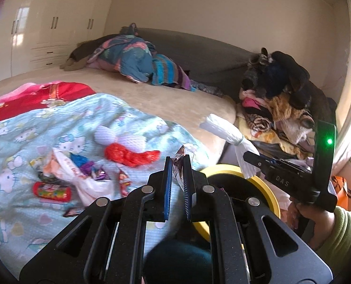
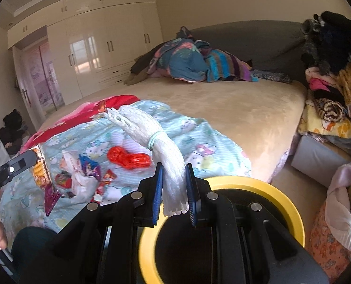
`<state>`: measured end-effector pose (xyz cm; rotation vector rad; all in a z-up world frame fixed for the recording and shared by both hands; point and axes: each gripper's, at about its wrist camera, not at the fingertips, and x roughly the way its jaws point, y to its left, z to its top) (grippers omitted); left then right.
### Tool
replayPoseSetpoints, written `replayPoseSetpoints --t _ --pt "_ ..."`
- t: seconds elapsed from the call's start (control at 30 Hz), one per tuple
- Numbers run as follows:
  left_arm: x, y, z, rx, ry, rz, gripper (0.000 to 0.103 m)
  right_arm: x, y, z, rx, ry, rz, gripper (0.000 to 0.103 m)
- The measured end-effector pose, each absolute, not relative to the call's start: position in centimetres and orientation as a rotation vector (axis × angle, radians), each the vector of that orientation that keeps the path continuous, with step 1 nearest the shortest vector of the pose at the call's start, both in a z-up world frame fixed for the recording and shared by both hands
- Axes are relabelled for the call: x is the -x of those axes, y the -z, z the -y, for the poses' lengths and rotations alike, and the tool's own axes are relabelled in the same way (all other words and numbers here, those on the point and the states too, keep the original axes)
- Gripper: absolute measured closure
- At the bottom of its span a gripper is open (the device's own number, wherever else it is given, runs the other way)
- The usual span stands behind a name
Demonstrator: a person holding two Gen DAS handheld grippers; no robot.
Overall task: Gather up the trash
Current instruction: 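Carry the glove in the right tool while the left tool carries a small wrapper to the bin, then open the right tool over the yellow bin while the left tool releases its wrapper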
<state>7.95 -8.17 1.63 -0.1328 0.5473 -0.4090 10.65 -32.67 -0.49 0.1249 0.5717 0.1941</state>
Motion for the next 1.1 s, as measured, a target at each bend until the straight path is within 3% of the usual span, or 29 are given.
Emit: replayPoseSetpoints --t 0.97,1.03,1.1 --pt "-10.2 4.5 19.2 0.011 0.553 -0.660 0.097 -11.0 6.6 41.9 -0.286 -0.054 -0.723 0.082" --pt "-10.7 4.9 19.6 0.017 0.557 -0.668 0.097 -11.1 7.0 41.9 -0.296 -0.059 -0.733 0.078" --pt "-11.1 5.3 19.8 0.018 0.552 -0.672 0.096 -11.1 7.4 42.2 -0.311 -0.044 -0.740 0.065"
